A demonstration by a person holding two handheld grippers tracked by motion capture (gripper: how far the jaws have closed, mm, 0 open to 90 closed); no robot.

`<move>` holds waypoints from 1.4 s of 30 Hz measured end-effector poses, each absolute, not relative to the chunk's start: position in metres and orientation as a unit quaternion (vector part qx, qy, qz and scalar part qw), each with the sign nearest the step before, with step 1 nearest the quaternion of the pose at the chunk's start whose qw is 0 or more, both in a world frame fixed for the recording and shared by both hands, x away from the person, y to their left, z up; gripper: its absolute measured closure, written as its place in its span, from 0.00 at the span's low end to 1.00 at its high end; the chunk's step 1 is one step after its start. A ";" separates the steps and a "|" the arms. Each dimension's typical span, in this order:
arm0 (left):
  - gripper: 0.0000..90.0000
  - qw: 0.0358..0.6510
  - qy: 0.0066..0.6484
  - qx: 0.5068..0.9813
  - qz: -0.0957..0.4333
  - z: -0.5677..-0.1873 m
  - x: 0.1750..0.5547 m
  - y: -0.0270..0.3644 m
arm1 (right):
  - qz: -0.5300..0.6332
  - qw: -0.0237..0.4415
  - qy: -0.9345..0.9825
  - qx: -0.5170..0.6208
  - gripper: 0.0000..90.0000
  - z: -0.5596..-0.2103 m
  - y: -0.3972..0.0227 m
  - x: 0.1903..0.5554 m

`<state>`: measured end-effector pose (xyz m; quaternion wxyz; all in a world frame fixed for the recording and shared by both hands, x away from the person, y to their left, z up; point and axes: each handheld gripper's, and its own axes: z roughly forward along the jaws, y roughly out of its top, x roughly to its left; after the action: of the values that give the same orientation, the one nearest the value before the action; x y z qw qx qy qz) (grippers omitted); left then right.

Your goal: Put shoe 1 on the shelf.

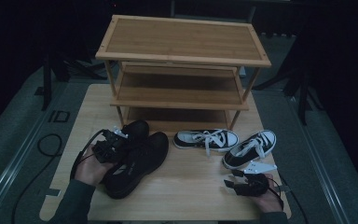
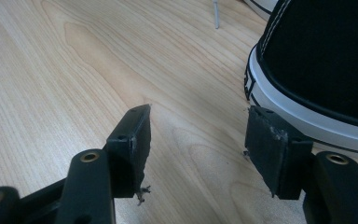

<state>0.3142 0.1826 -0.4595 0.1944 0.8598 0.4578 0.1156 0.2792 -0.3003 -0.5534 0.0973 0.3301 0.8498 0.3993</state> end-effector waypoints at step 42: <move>0.95 0.194 0.478 0.848 0.121 -0.455 0.355 0.169 | 0.400 0.096 0.850 0.330 0.45 -0.553 -0.301 0.279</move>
<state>0.3551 0.1690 -0.4554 0.1936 0.8482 0.4779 0.1213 0.2788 -0.3009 -0.5534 0.0961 0.3299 0.8496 0.4002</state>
